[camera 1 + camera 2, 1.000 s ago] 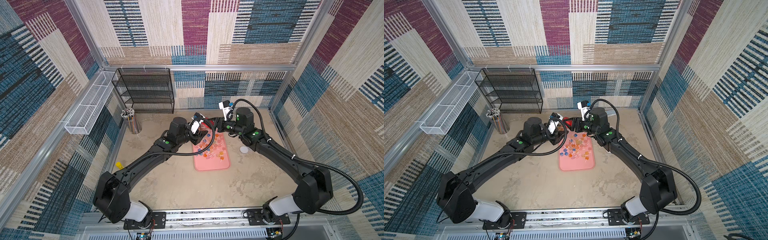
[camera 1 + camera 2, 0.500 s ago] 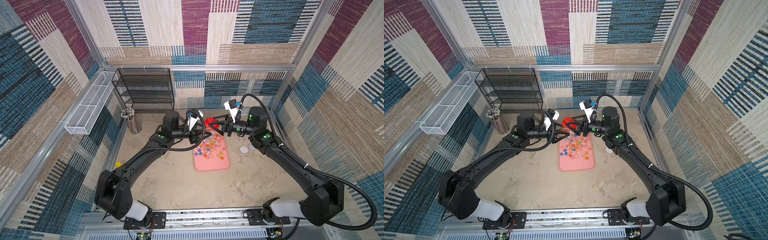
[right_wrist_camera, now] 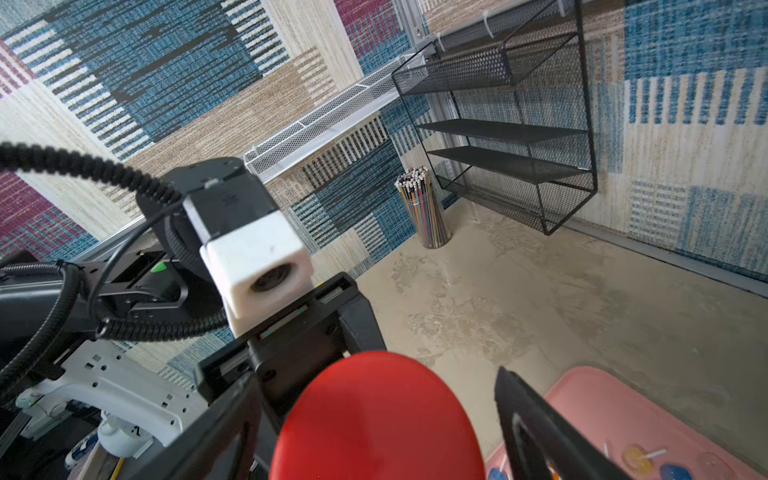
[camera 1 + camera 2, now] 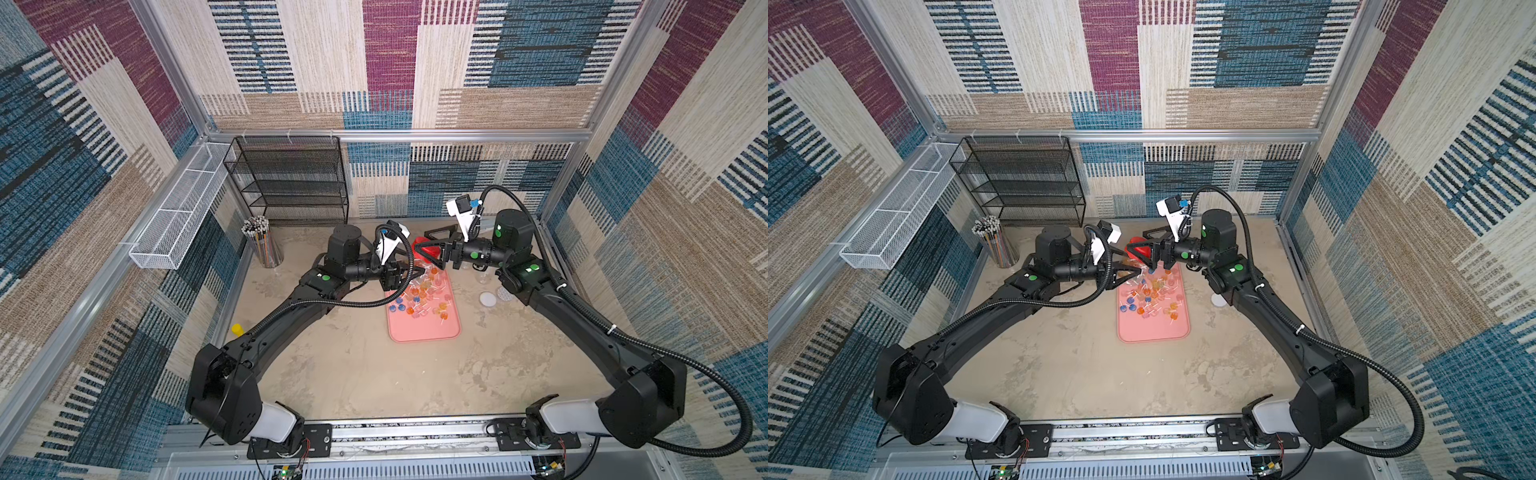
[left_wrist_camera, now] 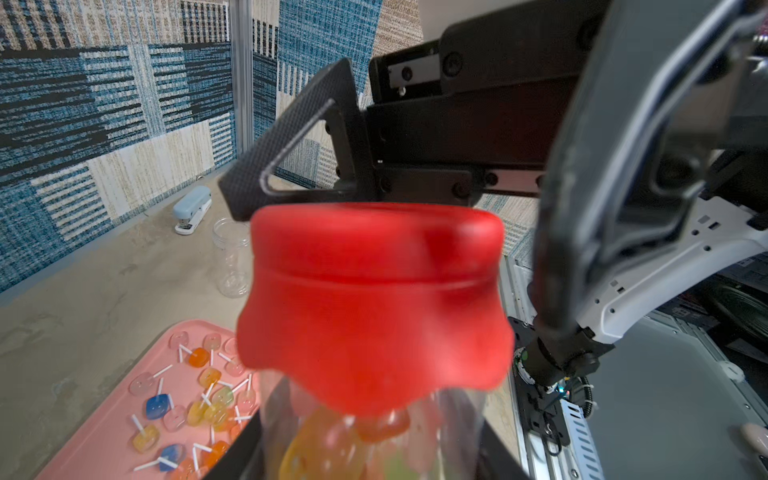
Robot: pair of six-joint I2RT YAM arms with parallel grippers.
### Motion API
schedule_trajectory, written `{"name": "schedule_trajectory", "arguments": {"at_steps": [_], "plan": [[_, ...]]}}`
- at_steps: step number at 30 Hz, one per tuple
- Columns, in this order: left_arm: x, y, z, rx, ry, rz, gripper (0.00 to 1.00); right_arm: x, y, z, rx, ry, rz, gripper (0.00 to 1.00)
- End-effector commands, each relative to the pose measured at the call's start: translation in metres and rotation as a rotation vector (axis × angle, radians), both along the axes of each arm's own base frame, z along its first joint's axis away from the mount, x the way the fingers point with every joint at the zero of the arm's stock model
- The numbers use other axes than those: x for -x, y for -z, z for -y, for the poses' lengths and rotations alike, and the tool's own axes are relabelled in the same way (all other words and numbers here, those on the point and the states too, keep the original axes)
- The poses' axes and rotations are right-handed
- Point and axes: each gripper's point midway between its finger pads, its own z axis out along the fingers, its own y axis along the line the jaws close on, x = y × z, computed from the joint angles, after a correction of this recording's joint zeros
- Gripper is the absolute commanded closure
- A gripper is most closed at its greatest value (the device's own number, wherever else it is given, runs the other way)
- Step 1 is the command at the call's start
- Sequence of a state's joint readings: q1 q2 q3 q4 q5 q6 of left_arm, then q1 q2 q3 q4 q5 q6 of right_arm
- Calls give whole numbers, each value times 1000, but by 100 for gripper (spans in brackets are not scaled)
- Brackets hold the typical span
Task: Pour the candies out of the jar
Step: Unscrew the lid from the jar.
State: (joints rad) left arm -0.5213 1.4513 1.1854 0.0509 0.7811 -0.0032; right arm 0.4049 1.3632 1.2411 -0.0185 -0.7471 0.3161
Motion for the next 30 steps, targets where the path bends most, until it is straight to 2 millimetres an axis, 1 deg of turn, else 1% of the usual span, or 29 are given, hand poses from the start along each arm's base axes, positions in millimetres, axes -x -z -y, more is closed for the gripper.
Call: {"name": "schedule_trajectory", "arguments": {"at_steps": [1,5,7,10,12,16,19,22,30], "plan": [[-11,0,-4,-27,-70,57,100,-14,-7,8,-17,94,-22,4],[-22,6,-10,-59,-161,66,100,-27,-7,17,-3,195,-51,3],[-35,11,-15,-97,-254,83,100,-32,-4,22,0,241,-74,4],[-46,17,-21,-142,-343,105,100,-37,5,23,3,281,-122,5],[-52,18,-24,-165,-391,122,100,-39,12,20,5,292,-151,5],[-55,21,-24,-214,-439,167,100,-39,22,7,17,277,-176,6],[-55,24,-20,-255,-451,196,100,-40,27,-1,20,265,-186,6],[-53,27,-17,-285,-460,218,100,-45,32,-5,22,270,-199,6],[-52,25,-14,-306,-487,257,100,-50,44,-17,22,253,-242,14]]}}
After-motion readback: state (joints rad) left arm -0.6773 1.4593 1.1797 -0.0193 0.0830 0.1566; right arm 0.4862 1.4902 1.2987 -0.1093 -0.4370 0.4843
